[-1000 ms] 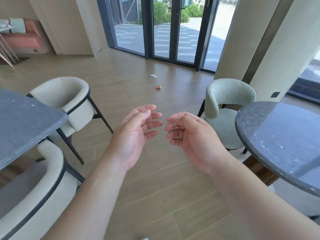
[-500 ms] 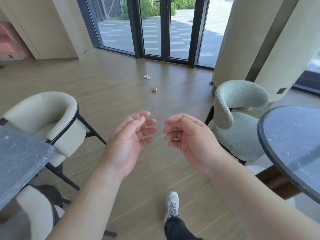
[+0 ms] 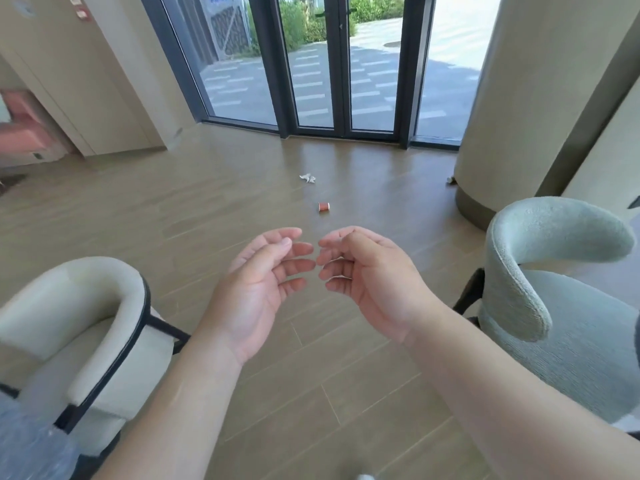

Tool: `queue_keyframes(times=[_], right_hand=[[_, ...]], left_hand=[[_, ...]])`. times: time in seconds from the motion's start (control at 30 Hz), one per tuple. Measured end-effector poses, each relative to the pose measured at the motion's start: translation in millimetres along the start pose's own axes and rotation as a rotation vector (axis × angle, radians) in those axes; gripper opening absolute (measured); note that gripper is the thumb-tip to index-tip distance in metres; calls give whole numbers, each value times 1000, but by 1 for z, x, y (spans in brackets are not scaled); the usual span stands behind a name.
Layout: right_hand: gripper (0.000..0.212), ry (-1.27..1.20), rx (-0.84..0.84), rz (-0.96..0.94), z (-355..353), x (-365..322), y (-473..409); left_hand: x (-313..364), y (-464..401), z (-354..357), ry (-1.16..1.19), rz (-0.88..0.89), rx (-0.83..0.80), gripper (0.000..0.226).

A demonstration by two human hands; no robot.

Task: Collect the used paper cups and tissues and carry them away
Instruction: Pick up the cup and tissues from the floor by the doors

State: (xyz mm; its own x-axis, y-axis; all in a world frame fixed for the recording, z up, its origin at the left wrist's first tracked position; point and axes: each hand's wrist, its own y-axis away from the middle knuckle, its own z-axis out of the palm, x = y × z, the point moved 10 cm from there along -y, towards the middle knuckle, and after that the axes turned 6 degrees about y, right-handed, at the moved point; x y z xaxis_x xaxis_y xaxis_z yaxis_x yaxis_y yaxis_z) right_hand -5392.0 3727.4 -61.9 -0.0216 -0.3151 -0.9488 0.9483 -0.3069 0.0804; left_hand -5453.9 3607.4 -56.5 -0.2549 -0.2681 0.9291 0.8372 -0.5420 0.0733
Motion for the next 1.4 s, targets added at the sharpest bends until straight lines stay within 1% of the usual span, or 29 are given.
queue_keyframes(times=[0.13,0.33,0.57,0.7,0.8,0.9,0.97,1.07,1.17,1.27,1.33,1.4], right_hand=[[20,6,9,6,-10,-5,-60],[19,26,94,30,-35,3,-165],[22,73,198,28,-41,8,-326],[17,91,249,54,-33,-1,-423],[18,89,262,16,-23,-18,-490],[23,74,272,11,-16,-19,-542],[22,58,271,16,-12,-18,-577],[21,52,258,20,-5,-20,-630],[14,51,228,36,0,-14,-683],[14,25,224,63,-8,-4,-739],[18,6,220,83,-14,4,-785],[20,-4,184,103,-13,12,-834]], left_hand=[[6,-64,-3,27,-6,-36,24],[4,-178,-25,52,-24,-61,26],[5,-349,-67,93,-70,-115,25],[22,-450,-92,109,-114,-142,25],[45,-519,-107,95,-107,-177,25],[60,-569,-122,88,-112,-184,25],[68,-598,-133,88,-112,-191,26],[77,-643,-153,74,-105,-173,28],[80,-690,-169,74,-110,-145,27],[78,-739,-184,75,-112,-127,29],[76,-778,-196,62,-116,-98,29],[75,-820,-211,44,-116,-55,31]])
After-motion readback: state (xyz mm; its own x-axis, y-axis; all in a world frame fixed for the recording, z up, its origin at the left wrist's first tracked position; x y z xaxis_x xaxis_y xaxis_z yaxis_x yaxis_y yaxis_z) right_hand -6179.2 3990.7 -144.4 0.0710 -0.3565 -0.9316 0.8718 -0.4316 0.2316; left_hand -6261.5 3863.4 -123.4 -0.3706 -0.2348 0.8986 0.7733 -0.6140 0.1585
